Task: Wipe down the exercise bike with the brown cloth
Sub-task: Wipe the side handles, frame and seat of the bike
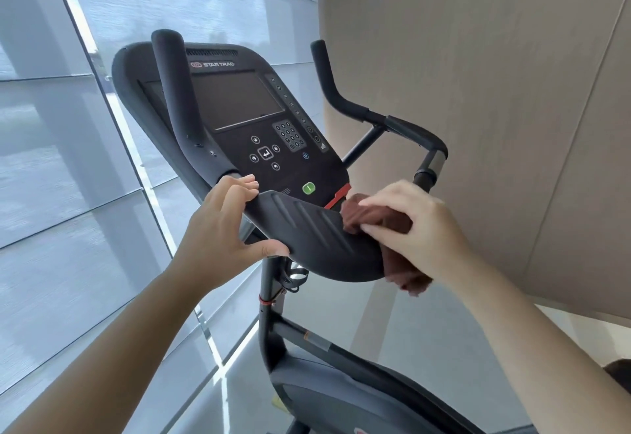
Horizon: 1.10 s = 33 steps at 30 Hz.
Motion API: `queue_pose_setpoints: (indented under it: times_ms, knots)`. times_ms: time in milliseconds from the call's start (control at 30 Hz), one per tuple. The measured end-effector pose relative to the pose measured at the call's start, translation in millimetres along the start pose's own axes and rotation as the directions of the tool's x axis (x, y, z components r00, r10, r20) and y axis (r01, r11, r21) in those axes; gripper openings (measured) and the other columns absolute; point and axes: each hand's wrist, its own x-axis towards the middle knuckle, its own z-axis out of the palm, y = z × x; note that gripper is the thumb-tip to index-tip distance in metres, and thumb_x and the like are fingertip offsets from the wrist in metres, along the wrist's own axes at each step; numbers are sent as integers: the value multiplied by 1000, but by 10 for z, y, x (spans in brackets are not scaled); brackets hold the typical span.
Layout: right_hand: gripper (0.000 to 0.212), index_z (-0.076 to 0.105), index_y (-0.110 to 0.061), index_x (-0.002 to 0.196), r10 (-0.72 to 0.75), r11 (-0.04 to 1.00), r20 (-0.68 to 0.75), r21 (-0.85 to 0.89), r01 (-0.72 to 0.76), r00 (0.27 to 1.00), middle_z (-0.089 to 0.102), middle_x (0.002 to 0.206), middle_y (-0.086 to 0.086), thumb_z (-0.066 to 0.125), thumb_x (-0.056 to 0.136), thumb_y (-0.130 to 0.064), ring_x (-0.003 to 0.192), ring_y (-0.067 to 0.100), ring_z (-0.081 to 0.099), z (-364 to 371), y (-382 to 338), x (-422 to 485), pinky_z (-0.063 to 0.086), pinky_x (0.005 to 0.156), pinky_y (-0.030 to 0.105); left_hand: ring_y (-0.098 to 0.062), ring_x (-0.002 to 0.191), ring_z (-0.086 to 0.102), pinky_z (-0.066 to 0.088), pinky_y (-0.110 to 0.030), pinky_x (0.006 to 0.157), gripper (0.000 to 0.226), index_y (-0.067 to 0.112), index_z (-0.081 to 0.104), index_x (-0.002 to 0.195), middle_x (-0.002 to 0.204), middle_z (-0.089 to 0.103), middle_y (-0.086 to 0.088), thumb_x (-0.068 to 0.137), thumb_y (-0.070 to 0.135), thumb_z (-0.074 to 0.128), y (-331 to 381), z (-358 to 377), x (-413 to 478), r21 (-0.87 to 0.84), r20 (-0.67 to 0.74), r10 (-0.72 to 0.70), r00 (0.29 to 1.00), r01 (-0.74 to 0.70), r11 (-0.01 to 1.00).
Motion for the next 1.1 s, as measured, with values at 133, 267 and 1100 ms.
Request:
queue_pose_setpoints:
  times_ms: [133,267,1100]
  knots:
    - [26,70,-17,99,-40,997,-176,-71,28,984,61,100,-1,70,74,-25,96,13,60,63,-68,-323,45,88,20,-25,113,50,42,-33,84,87,2,49,103,111,55,-17,65,80,47,-16,25,-5,-26,-26,-3,1000,2,1000]
    - [19,71,-26,93,52,995,-120,-77,-62,991,64,91,-3,75,74,-25,84,11,61,107,-63,133,45,80,20,-22,113,48,42,-33,83,85,3,48,102,111,56,-17,65,79,47,-11,30,0,-44,-47,-2,999,0,999]
    - [22,70,-28,92,213,952,-308,-147,-267,927,64,94,-7,75,72,-18,88,5,57,418,-861,-124,37,80,2,-23,130,34,23,-26,108,80,-3,46,127,133,48,-13,85,64,42,-68,60,-186,-187,-83,100,992,-114,976]
